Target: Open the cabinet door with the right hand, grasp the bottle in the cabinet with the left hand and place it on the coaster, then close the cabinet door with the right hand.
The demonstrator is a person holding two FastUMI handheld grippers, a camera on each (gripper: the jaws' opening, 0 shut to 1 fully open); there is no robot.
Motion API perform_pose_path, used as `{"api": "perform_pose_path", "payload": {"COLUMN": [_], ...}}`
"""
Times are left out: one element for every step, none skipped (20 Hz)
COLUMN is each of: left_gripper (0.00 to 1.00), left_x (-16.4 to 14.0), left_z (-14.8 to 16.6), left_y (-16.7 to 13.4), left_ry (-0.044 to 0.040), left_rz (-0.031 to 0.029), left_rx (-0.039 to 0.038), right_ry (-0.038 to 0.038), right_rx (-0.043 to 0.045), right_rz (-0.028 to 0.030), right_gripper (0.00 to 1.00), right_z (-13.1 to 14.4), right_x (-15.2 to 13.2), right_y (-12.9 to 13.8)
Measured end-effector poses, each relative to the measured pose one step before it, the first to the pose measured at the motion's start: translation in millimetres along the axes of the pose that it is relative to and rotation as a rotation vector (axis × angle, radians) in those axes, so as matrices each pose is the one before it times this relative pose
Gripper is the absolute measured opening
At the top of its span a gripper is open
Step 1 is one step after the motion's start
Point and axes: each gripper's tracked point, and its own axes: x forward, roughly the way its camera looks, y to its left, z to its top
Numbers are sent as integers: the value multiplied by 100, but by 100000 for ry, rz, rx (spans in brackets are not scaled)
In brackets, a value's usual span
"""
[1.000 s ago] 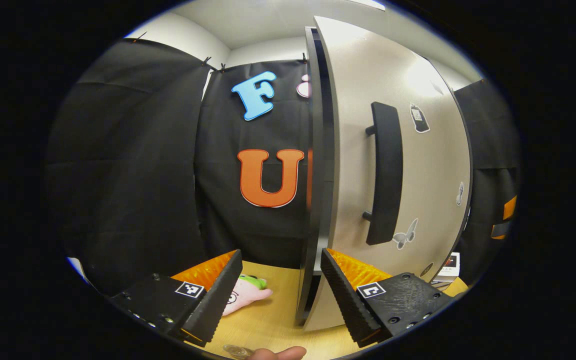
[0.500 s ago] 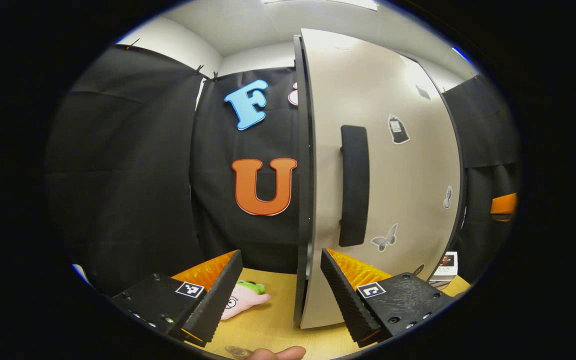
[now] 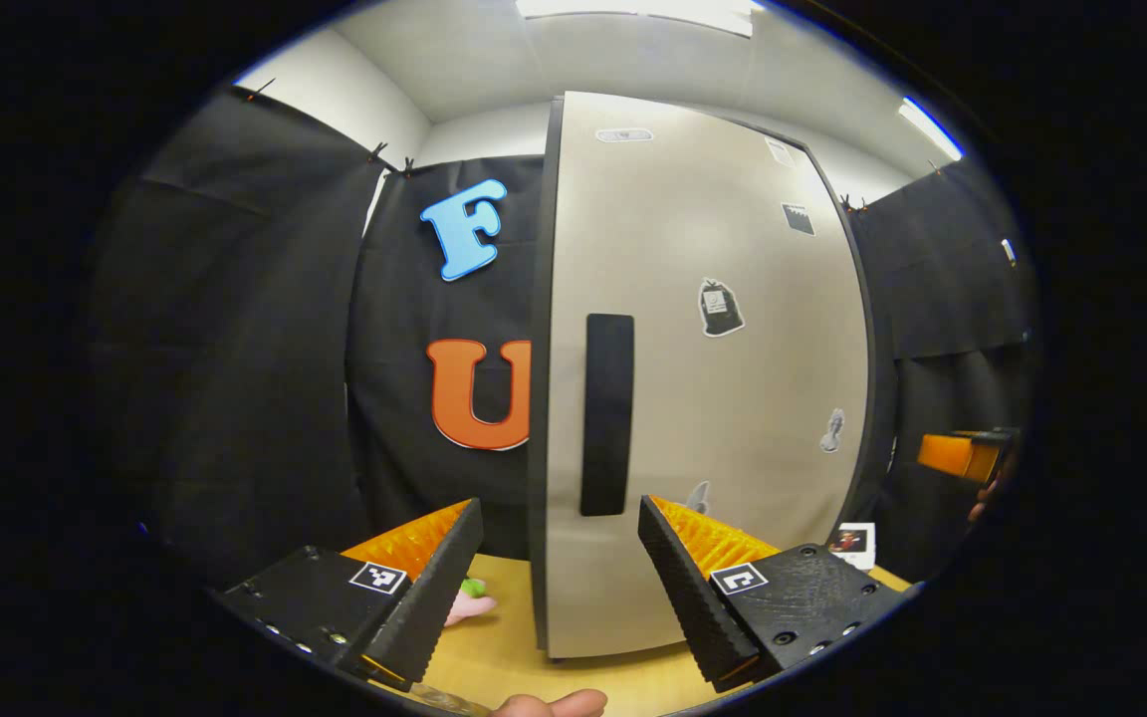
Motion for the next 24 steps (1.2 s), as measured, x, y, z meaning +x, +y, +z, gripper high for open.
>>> {"api": "perform_pose_path", "payload": {"left_gripper": [95,95,95,95,95,95,95,95,95,95,95,95,95,95,95,95,94,95,95,95,95,95,95,95], "left_x": [153,192,111,61,-139,90,-12,61,-25,7,-24,-27,-52,-80,-248,345,-171,-60,-40,53,18,-38,-105,-158], "left_z": [-141,182,-3,7,113,290,118,-31,27,13,7,6,17,-32,103,-336,2,285,313,82,-253,-203,29,171], "left_y": [-565,-214,-443,-693,-181,100,293,-56,-34,193,99,-32,-85,-51,160,84,-239,-182,119,35,-355,-142,29,77], "left_ry": [560,359,1061,555,129,-315,141,-22,233,-178,-1,-75,-325,87,141,217,141,-1071,-1389,-1337,-126,85,5,-464], "left_rz": [26,325,-369,-627,476,941,1654,296,602,1181,1258,222,-380,-627,-465,-501,-488,-664,642,483,-1528,-2074,-1153,-964], "left_rx": [-516,864,1143,435,-38,-524,-992,-1763,-1467,867,1858,1885,1254,343,-146,-32,-109,472,2150,1934,92,-834,2,-361], "right_ry": [29,-869,-1187,-1213,-286,-134,-1877,-1695,-417,1053,1424,1156,892,522,-507,-862,-186,119,324,215,355,314,323,311], "right_rx": [-472,-514,-607,-997,-1139,-768,-901,-1566,-1529,-593,-225,-841,-943,-635,-908,-1190,-1397,-1575,-1882,-522,-98,553,150,-852], "right_rz": [998,127,1501,2170,2790,1757,116,-5,-1217,-87,1454,148,354,1448,-334,714,863,454,-197,-670,-440,-791,-1073,-878], "right_gripper": [94,99,99,99,98,94,94,94,94,99,99,99,99,99,94,94,94,98,98,98,98,98,98,98], "right_z": [-166,162,198,252,110,270,527,463,11,-408,-530,-446,-451,-418,-201,286,-302,-99,-170,-175,-84,-109,11,-129], "right_x": [230,112,179,155,113,68,-131,101,65,-104,31,-61,-137,-318,130,-634,-139,-266,-122,-156,-1,-75,-4,-97], "right_y": [1057,1010,1373,1445,1370,1034,583,394,134,358,750,386,262,559,64,55,139,105,-60,-86,-108,-85,-113,-82]}}
